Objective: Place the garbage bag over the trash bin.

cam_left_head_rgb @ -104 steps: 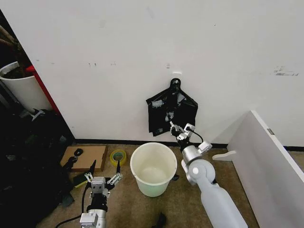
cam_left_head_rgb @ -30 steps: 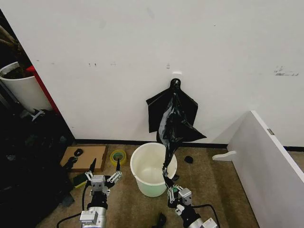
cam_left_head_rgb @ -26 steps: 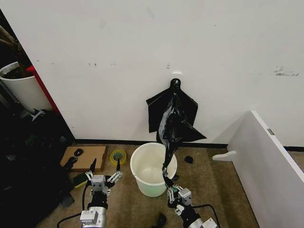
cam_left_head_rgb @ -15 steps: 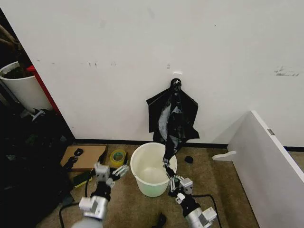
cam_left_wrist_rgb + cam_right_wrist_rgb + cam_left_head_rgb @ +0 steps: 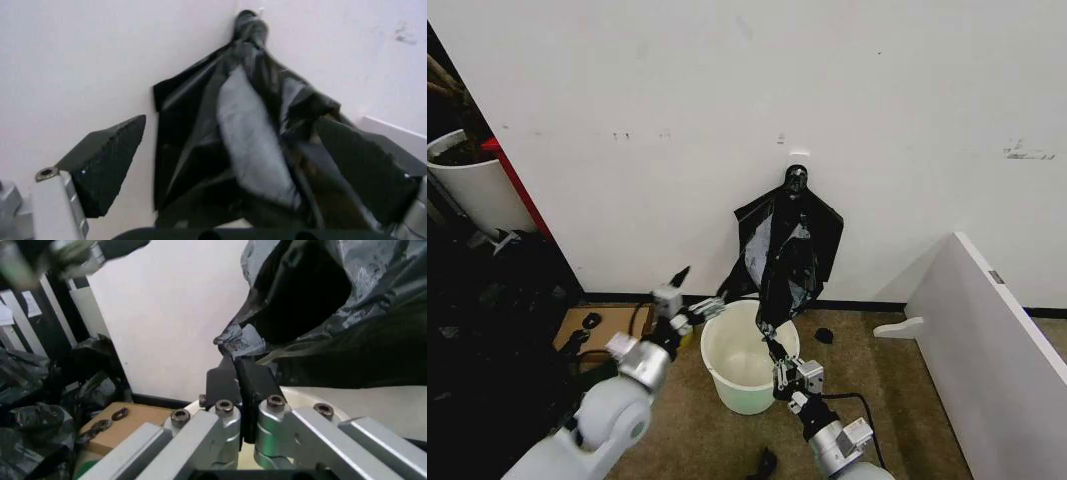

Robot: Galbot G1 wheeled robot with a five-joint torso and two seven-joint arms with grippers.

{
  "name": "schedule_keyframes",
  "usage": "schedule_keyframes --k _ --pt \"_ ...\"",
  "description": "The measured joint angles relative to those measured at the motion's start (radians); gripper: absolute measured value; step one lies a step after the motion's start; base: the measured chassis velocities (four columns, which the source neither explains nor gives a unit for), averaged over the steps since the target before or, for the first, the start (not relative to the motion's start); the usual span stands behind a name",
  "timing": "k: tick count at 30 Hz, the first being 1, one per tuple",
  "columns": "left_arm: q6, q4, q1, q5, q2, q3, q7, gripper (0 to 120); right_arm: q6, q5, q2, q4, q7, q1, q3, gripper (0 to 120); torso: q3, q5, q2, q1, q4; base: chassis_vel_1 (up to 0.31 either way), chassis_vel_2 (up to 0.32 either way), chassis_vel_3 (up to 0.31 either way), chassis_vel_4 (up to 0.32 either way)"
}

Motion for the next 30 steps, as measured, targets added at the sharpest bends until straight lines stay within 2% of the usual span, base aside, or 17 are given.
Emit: schedule_keyframes --k 5,16,19,21,22,23,29,30 --pt "0.027 0.068 -0.147 -0.041 -0.023 0.098 -0.019 100 -0.001 -0.004 0.01 0.005 0.001 -0.004 0.006 0 0.0 0.0002 0.0 0.0 0.0 0.0 0.0 0.0 0.0" --pt "0.057 0.125 -0.192 -0.07 -0.059 0.145 -0.054 91 -0.002 -0.001 0.006 0.009 0.001 -0.004 0.014 0 0.0 0.0002 0.0 0.0 0.0002 0.0 0.0 0.0 0.0" --pt "0.058 0.151 -0.194 -0.07 -0.095 0.153 -0.055 77 -0.002 0.002 0.005 0.012 0.001 -0.004 0.015 0 0.0 0.0001 0.0 0.0 0.0 0.0 0.0 0.0 0.0" --pt "0.059 0.159 -0.195 -0.07 -0.104 0.155 -0.057 73 -0.002 0.002 0.005 0.013 0.001 -0.005 0.015 0 0.0 0.0002 0.0 0.0 0.0 0.0 0.0 0.0 0.0" --pt "0.06 0.17 -0.197 -0.072 -0.112 0.158 -0.058 65 -0.002 0.002 0.005 0.014 0.001 -0.007 0.015 0 0.0 0.0003 0.0 0.0 0.0 0.0 0.0 0.0 0.0" --pt "0.06 0.17 -0.197 -0.072 -0.112 0.158 -0.058 65 -0.002 0.002 0.005 0.014 0.001 -0.007 0.015 0 0.0 0.0003 0.0 0.0 0.0 0.0 0.0 0.0 0.0" --pt "0.073 0.206 -0.223 -0.105 -0.126 0.168 -0.069 38 -0.002 0.004 0.006 0.021 0.001 -0.011 0.016 0 0.0 0.0002 0.0 0.0 0.0 0.0 0.0 0.0 0.0" --pt "0.073 0.206 -0.223 -0.105 -0.126 0.168 -0.069 38 -0.002 0.004 0.006 0.021 0.001 -0.011 0.016 0 0.0 0.0002 0.0 0.0 0.0 0.0 0.0 0.0 0.0"
